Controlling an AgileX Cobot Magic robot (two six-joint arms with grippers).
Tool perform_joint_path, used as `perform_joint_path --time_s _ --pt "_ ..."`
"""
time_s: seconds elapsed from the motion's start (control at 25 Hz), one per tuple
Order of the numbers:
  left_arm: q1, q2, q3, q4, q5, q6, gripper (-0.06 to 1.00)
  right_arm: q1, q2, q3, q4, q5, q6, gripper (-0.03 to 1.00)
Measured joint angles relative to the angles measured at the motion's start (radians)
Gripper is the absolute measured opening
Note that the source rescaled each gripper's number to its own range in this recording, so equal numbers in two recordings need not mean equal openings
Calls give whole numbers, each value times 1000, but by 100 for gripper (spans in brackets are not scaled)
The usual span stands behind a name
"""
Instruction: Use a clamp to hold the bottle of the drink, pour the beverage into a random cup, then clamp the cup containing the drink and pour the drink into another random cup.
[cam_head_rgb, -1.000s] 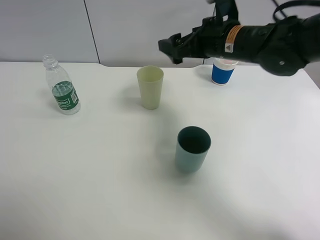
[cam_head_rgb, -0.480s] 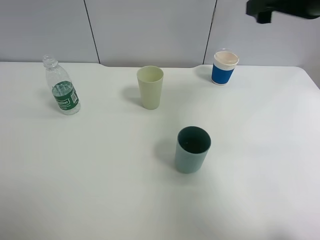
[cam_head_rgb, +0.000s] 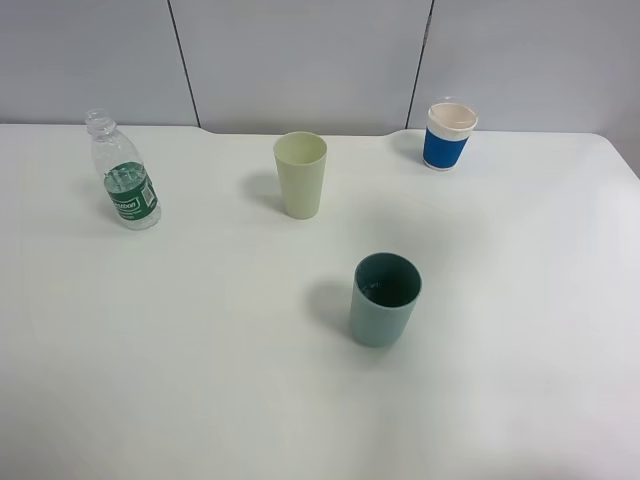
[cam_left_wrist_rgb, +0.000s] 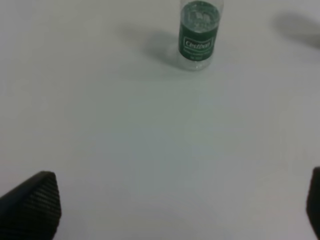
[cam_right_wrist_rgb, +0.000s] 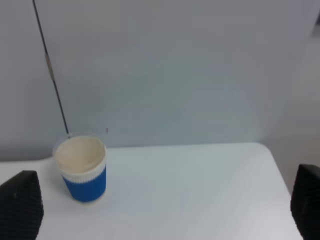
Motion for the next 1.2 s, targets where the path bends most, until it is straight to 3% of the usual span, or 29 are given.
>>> perform_joint_path --time_s 0.2,0.52,0.64,0.92,1.2 --pt "0 0 0 0 0 0 100 0 -266 28 11 140 0 100" --pt "0 0 0 0 0 0 100 -1 -596 28 11 558 0 100" --pt "0 0 0 0 0 0 100 -1 -693 28 11 661 -5 100" --pt "0 0 0 0 -1 0 100 -1 -766 47 27 809 -59 100" --pt "0 0 0 0 -1 0 100 -1 -766 181 168 830 -92 100"
